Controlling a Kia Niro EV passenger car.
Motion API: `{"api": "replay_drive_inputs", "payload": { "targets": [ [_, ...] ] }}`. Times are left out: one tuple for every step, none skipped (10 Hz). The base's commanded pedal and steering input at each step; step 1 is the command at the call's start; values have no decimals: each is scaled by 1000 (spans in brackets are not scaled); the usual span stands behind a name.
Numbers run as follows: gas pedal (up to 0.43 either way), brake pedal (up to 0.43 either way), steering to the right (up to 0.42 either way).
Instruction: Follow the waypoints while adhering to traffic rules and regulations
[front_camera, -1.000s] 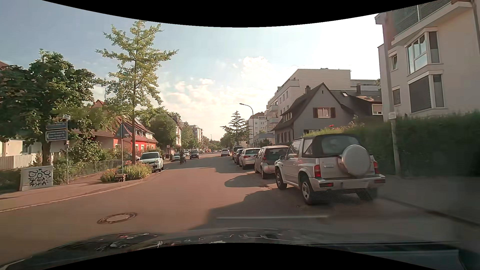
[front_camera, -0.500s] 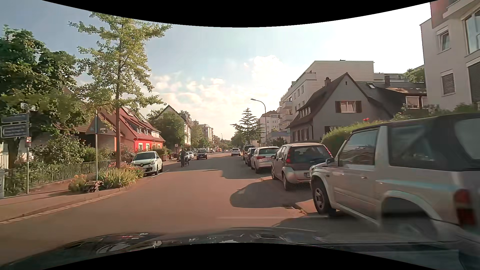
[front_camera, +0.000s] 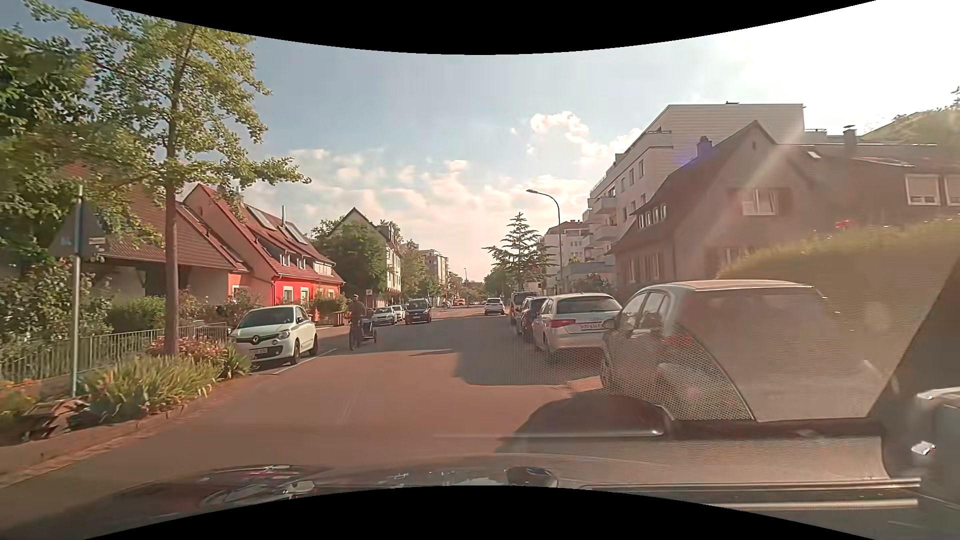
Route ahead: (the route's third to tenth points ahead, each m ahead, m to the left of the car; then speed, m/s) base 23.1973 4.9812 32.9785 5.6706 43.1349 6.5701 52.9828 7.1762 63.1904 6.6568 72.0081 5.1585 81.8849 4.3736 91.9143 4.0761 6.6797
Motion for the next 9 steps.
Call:
{"api": "replay_drive_inputs", "payload": {
  "targets": [
    [130, 0, -64],
    [130, 0, -61],
    [130, 0, -57],
    [130, 0, -50],
    [130, 0, -39],
    [130, 0, -28],
    [130, 0, -17],
    [130, 0, -11],
    [130, 0, -5]
  ]
}}
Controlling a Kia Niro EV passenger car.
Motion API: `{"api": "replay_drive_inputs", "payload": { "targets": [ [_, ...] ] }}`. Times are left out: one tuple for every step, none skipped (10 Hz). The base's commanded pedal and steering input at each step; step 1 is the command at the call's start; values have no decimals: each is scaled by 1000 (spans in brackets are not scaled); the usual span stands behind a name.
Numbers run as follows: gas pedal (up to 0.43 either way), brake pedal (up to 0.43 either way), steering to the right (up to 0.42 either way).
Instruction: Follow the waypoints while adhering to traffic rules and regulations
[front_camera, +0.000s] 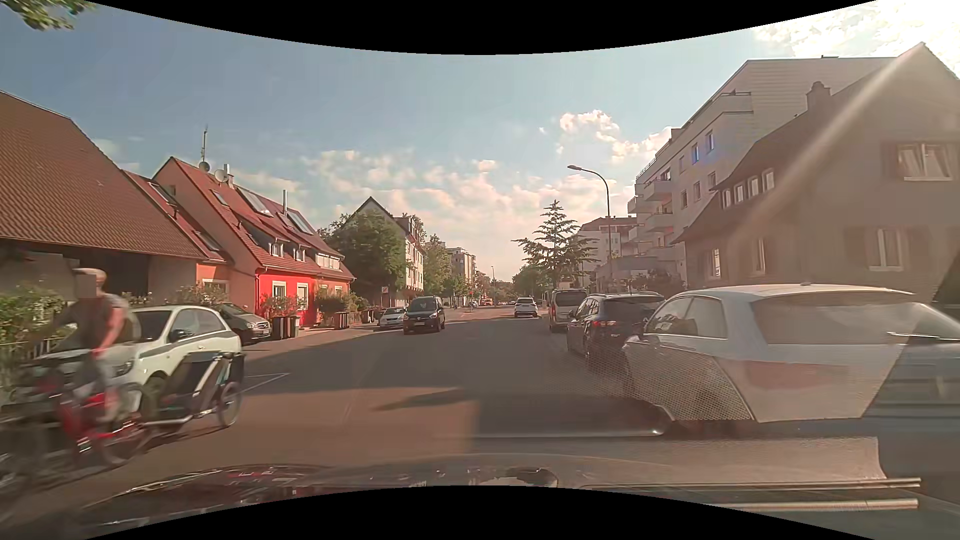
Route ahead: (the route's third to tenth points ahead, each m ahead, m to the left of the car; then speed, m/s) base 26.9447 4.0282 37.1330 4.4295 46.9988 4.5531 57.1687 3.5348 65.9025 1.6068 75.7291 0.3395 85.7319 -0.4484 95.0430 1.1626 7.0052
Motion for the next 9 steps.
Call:
{"api": "replay_drive_inputs", "payload": {
  "targets": [
    [130, 0, -1],
    [130, 0, -1],
    [118, 0, -1],
    [98, 0, -1],
    [87, 0, -1],
    [87, 0, -1],
    [79, 0, -1],
    [79, 0, -1],
    [79, 0, -1]
  ]
}}
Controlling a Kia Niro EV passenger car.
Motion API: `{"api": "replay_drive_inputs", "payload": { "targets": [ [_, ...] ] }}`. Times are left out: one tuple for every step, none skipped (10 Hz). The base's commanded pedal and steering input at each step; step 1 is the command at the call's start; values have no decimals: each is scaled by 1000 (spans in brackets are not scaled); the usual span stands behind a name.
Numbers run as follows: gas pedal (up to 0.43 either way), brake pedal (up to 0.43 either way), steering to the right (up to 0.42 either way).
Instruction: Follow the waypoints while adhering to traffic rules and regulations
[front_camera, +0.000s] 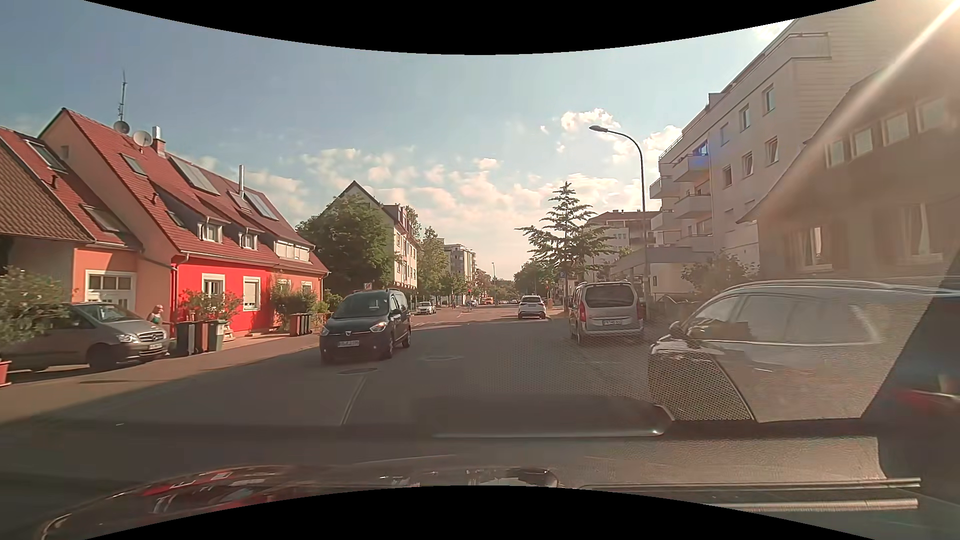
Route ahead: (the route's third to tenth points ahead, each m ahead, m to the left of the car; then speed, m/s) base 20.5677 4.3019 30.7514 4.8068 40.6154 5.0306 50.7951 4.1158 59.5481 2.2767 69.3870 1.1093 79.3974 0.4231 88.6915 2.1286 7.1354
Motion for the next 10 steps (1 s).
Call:
{"api": "replay_drive_inputs", "payload": {
  "targets": [
    [79, 0, -1],
    [79, 0, -1],
    [87, 0, -1],
    [87, 0, -1],
    [87, 0, -3],
    [87, 0, -4],
    [87, 0, -4],
    [87, 0, -4],
    [87, 0, -5],
    [87, 0, -5]
  ]
}}
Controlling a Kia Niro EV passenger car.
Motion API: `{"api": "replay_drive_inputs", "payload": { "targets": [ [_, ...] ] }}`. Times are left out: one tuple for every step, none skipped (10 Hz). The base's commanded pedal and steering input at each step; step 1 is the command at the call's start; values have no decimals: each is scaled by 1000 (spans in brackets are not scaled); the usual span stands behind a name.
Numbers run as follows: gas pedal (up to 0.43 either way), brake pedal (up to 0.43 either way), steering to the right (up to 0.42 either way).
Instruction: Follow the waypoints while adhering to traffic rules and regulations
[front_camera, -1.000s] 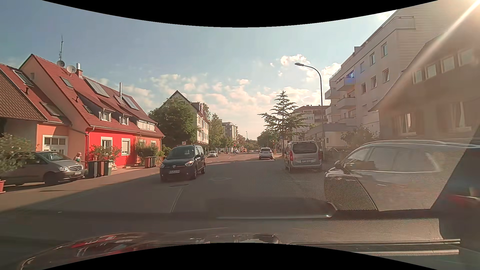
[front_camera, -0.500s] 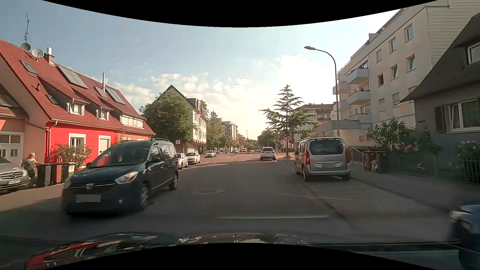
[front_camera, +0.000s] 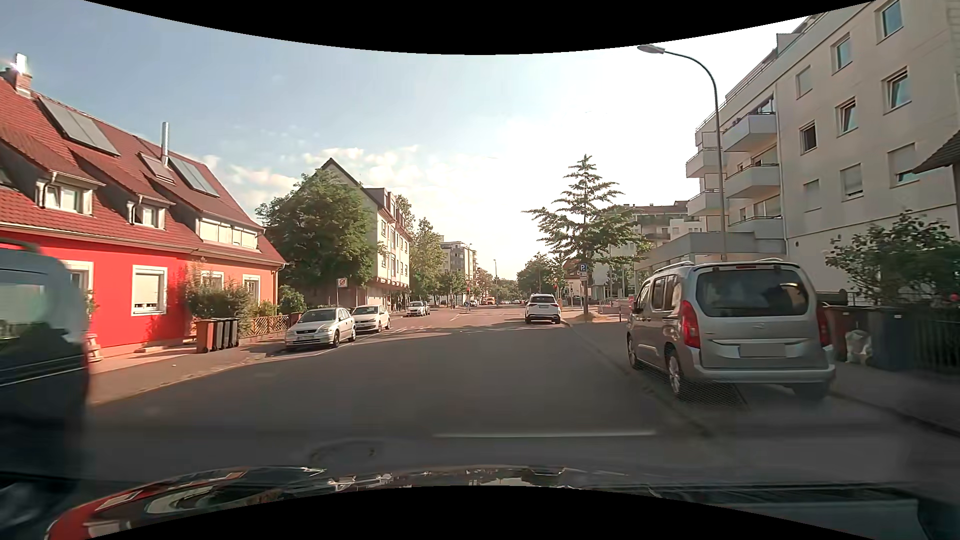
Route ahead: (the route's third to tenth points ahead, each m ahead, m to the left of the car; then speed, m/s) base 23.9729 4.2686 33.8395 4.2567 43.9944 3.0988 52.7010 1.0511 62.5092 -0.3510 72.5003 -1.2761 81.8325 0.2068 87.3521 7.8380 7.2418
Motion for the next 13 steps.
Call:
{"api": "replay_drive_inputs", "payload": {
  "targets": [
    [87, 0, -5],
    [87, 0, -6],
    [87, 0, -7],
    [87, 0, -8],
    [87, 0, -8],
    [87, 0, -9],
    [87, 0, -10],
    [87, 0, -11],
    [87, 0, -12],
    [87, 0, -12],
    [87, 0, -13],
    [87, 0, -12],
    [87, 0, -14]
  ]
}}
